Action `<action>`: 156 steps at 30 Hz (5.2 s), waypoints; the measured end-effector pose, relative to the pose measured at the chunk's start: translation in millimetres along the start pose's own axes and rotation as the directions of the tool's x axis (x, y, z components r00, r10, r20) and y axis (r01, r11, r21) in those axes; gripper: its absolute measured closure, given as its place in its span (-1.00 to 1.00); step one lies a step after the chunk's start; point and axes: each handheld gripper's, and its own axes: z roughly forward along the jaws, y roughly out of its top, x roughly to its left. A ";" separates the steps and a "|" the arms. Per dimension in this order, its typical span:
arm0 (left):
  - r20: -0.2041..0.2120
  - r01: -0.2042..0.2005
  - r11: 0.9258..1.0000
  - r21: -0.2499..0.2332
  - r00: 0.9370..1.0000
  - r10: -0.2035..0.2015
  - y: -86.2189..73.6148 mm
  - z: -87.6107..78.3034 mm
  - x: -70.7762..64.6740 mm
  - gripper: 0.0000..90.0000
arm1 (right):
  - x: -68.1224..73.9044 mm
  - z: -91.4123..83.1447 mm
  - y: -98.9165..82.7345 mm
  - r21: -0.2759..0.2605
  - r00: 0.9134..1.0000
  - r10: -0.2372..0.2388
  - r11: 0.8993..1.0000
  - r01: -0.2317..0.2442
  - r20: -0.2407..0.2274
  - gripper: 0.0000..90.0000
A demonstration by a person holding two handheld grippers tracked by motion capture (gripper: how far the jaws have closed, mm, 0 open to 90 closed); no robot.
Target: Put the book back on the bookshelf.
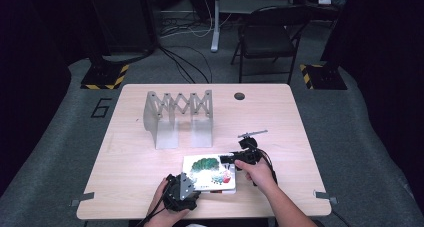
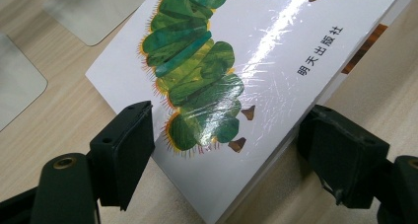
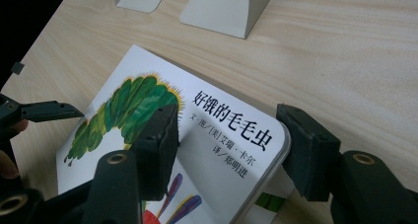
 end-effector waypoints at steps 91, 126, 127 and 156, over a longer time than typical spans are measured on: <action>0.201 0.321 0.947 0.021 0.926 -0.319 -2.8 12.6 47.2 -0.76 | -10.3 6.7 -6.1 0.014 1.000 0.026 1.000 -0.026 -0.005 0.06; 0.243 0.320 0.947 0.018 0.918 -0.315 -3.3 2.4 50.8 -0.64 | 29.4 -29.5 -4.1 -0.093 0.985 -0.166 0.981 0.170 0.049 0.22; 0.242 0.328 0.944 0.020 0.915 -0.323 -3.3 1.7 51.1 -0.62 | 29.7 -29.7 -4.1 -0.092 0.984 -0.170 0.980 0.174 0.050 0.22; 0.166 0.376 0.925 -0.049 0.917 -0.364 -1.4 -23.5 72.3 0.21 | 52.6 -42.5 2.6 -0.160 0.971 -0.231 0.958 0.237 0.055 0.27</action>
